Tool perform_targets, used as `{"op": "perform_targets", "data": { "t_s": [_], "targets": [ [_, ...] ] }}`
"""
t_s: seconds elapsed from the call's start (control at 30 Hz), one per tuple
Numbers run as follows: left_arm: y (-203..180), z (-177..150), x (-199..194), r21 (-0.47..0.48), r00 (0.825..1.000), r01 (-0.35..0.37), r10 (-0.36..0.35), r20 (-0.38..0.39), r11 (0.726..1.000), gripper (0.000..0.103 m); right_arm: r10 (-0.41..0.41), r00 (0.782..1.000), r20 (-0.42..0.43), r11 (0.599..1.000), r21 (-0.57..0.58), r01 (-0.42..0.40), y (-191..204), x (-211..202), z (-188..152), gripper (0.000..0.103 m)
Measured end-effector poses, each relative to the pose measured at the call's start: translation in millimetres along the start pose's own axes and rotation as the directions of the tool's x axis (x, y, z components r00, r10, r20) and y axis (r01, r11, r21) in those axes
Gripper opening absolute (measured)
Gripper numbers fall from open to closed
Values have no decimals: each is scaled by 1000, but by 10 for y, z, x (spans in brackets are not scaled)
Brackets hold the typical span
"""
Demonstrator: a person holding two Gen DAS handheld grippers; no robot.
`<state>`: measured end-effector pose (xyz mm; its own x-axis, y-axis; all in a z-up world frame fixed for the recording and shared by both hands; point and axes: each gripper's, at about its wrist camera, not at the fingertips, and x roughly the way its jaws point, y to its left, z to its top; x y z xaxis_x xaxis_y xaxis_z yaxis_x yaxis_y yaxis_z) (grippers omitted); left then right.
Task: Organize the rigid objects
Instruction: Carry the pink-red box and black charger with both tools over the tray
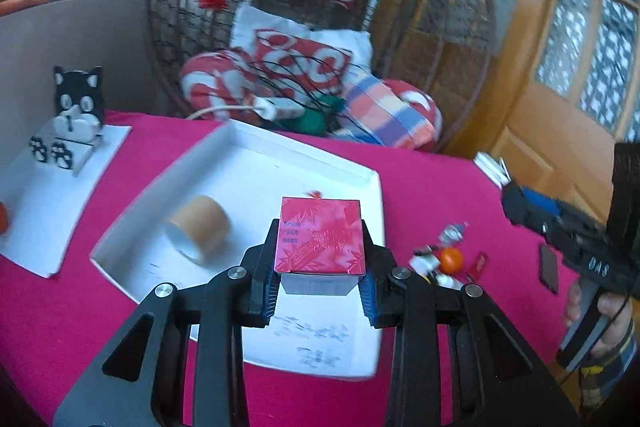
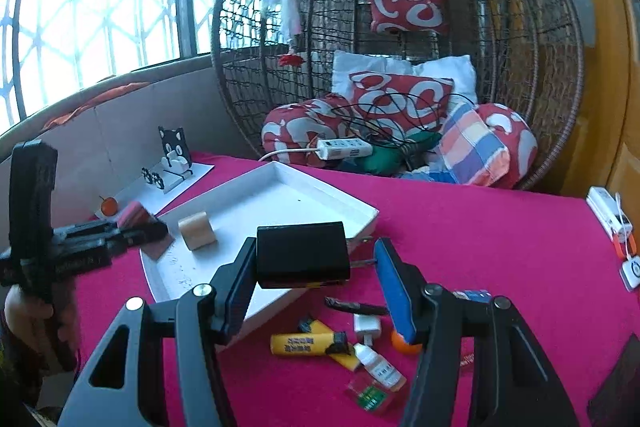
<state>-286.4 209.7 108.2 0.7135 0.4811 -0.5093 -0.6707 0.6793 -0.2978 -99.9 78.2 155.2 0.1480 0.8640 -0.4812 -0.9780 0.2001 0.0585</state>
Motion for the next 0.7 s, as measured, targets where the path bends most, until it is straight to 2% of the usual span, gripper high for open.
{"op": "perform_targets", "data": {
  "t_s": [0.2,0.4,0.7],
  "targets": [
    [214,236,8,2,996,-78,78,34,997,32,39,999,-16,999,-29,-40,196,173,106,58],
    [376,351,183,-2,989,-150,150,12,989,32,61,997,-42,995,-80,-64,433,369,163,58],
    [393,456,533,18,973,-230,231,-26,973,32,74,993,-89,991,-103,-83,635,671,175,58]
  ]
}}
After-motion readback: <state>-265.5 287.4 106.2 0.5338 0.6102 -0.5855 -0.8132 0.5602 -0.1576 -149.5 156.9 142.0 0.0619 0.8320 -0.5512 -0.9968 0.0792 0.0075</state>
